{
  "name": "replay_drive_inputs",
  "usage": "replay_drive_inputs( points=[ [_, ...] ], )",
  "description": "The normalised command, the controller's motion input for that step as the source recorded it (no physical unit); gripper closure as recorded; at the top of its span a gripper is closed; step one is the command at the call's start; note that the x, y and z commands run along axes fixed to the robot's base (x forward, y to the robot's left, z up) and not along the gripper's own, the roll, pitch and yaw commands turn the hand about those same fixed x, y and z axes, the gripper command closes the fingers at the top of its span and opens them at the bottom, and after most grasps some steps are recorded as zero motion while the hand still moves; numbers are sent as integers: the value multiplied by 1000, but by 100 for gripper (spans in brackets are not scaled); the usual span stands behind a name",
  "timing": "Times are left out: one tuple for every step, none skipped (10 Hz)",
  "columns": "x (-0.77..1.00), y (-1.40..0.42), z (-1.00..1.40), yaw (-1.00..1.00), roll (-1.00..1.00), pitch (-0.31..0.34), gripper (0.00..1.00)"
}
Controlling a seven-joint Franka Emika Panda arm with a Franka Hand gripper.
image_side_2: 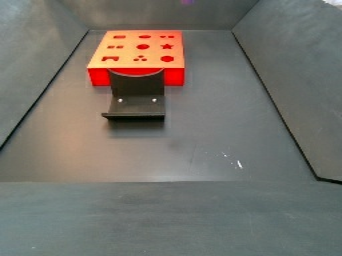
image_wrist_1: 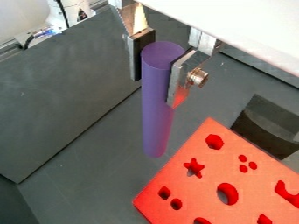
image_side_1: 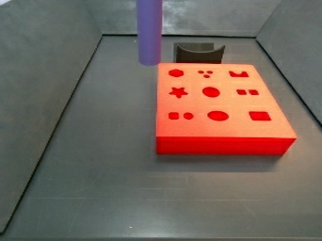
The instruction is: Insert the round object.
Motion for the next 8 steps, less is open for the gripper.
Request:
replay_drive_inputs(
  points=[
    [151, 194, -331, 0, 181, 0, 100],
    [486, 266, -374, 37, 167, -4, 100],
    [889, 277, -277, 89, 63, -66, 100],
    [1000, 280, -240, 0, 0, -74, 100],
    [1000, 269, -220, 0, 0, -84, 100],
    [1000, 280, -217, 11, 0, -86, 100],
    [991, 320, -266, 31, 0, -84, 100],
    [977, 300, -271, 43, 0, -83, 100]
  ],
)
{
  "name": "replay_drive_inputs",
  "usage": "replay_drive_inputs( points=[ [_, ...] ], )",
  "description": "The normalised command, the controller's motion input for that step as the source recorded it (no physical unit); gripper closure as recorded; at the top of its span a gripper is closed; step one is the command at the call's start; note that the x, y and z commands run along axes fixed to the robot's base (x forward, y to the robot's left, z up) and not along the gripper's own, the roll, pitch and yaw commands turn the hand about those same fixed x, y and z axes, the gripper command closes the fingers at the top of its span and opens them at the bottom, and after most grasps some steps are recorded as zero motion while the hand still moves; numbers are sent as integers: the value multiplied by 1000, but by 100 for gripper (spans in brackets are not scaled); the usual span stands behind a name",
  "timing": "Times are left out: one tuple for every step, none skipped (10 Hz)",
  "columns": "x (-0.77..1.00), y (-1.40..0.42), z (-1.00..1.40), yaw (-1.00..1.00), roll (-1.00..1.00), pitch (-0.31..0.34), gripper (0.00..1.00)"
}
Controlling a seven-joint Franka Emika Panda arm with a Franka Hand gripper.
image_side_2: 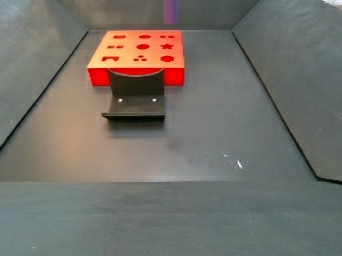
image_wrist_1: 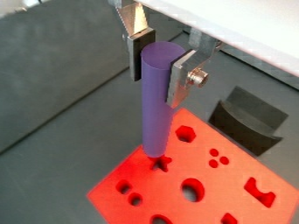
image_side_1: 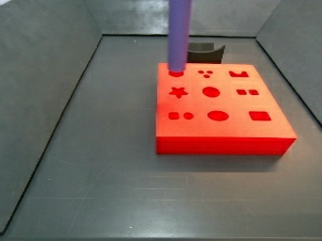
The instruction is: Insert the round object.
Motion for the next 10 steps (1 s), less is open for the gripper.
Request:
replay_drive_inputs(
  points=[
    [997, 223, -269, 46, 0, -60, 100],
    [971, 183, -257, 57, 14, -57, 100],
    [997, 134, -191, 66, 49, -26, 100],
    [977, 17, -151, 80, 81, -23, 100],
    [934, 14, -163, 86, 124, -24, 100],
    [906, 6, -151, 89, 186, -9, 100],
    [900, 0, -166, 94, 177, -10, 100],
    [886, 0, -180, 97, 159, -24, 100],
    [863, 0, -200, 114, 137, -40, 100],
    [774, 0, -283, 149, 163, -44, 100]
  ],
)
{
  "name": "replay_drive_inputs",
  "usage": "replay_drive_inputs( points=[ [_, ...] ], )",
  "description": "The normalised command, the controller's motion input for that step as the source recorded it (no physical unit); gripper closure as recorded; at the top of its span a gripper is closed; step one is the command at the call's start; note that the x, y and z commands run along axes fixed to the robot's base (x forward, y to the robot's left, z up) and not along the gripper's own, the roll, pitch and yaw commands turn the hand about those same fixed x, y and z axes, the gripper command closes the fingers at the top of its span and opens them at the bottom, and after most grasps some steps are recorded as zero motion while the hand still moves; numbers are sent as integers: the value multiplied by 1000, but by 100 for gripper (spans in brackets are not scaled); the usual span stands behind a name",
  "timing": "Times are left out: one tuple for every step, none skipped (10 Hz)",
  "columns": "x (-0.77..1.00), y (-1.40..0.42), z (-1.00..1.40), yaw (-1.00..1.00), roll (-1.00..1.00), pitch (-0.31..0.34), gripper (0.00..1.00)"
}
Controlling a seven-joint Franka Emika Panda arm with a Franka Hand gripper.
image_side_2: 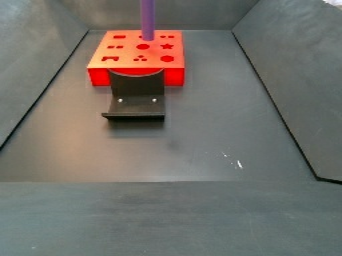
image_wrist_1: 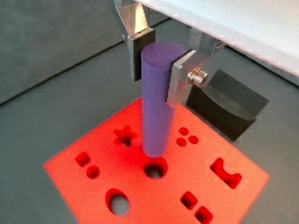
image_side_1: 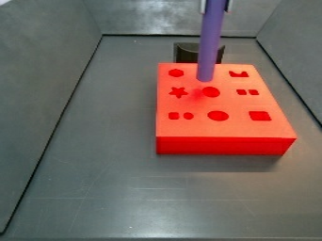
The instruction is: Insert the round object.
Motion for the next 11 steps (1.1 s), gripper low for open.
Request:
replay_drive_inputs(
  points=[
    [489, -254, -506, 203, 340, -20, 100],
    [0, -386, -417, 0, 281, -26, 100],
    [86, -357, -311, 26, 223, -39, 100],
    [60, -280, -300, 11, 216, -33, 100],
    [20, -137, -294, 0, 220, 0, 100],
    [-169, 49, -251, -60, 136, 0, 100],
    [-269, 80, -163, -171, 9, 0, 100],
    [-106, 80, -106, -49, -23, 0, 100],
    [109, 51, -151, 0, -110, 0, 100],
    [340, 66, -309, 117, -89, -24, 100],
    [351, 43, -503, 89, -11, -51, 100]
  ],
)
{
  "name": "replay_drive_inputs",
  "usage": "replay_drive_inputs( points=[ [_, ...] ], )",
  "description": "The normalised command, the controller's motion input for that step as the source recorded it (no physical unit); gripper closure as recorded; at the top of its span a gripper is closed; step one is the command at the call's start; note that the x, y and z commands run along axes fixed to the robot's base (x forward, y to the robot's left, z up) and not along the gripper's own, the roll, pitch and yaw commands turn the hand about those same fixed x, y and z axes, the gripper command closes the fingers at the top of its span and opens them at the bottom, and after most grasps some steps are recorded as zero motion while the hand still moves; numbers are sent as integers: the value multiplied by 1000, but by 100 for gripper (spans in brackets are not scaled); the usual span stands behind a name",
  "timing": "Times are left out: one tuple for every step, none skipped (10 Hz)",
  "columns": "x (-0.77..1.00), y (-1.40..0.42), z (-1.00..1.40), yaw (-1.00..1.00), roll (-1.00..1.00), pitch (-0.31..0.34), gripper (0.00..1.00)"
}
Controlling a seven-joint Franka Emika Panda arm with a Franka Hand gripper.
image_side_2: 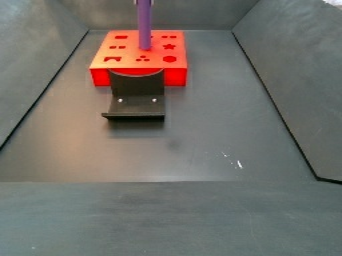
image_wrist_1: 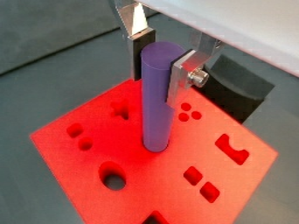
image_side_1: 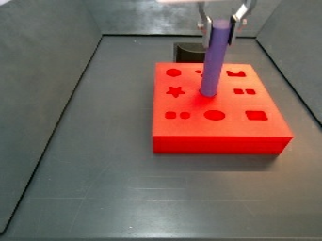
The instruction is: Insert the round object.
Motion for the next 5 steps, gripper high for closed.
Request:
replay_drive_inputs(
  points=[
    [417, 0, -811, 0, 84, 0, 100],
    [226, 0, -980, 0, 164, 0, 100],
    [211, 0, -1000, 0, 156, 0, 100],
    [66, 0, -1000, 0, 163, 0, 100],
    [0, 0, 0, 0, 0, 0, 100]
  ],
)
